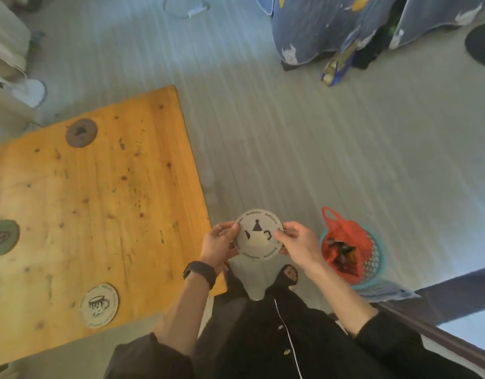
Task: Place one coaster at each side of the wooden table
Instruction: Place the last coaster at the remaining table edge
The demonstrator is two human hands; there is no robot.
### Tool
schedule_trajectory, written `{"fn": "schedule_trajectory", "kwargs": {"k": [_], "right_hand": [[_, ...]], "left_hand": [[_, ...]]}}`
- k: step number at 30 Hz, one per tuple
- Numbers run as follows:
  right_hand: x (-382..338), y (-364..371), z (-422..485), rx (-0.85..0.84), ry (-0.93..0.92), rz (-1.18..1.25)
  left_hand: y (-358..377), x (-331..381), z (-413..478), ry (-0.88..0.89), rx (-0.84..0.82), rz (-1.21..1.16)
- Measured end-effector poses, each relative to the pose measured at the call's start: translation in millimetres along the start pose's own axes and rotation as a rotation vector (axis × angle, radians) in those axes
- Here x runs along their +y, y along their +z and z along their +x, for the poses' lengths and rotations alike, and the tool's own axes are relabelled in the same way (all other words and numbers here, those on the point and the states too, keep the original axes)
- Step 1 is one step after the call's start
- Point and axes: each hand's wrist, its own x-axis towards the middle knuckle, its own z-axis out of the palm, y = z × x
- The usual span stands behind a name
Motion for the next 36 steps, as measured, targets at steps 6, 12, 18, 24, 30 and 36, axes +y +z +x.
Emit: {"fn": "schedule_trajectory", "kwargs": {"k": [6, 12, 18, 24, 30, 36], "right_hand": [[-33.8, -7.6, 53.3, -0.075, 0.022, -0.18], [-103.0, 19.7, 127.8, -0.175, -0.033, -0.331], [-195.5, 66.4, 200.3, -0.309, -0.132, -0.548], [-267.4, 129.7, 253.2, -0.519, -0.208, -0.761], [-318.0, 210.0, 303.6, -0.811, -0.292, -1.045], [-342.6, 264.9, 318.9, -1.11, -0.416, -1.311]], "left_hand": [[11.8, 31.2, 26.5, 0.013, 0.084, 0.077], [-8.9, 70.4, 75.3, -0.017, 0.118, -0.029], [-32.3, 118.1, 121.9, -0.059, 0.26, -0.093], [-62.3, 150.8, 147.8, -0.11, 0.416, -0.26], [-77.0, 166.4, 164.2, -0.186, 0.647, -0.576], [-47.3, 172.1, 167.6, -0.265, 0.939, -0.849]]}}
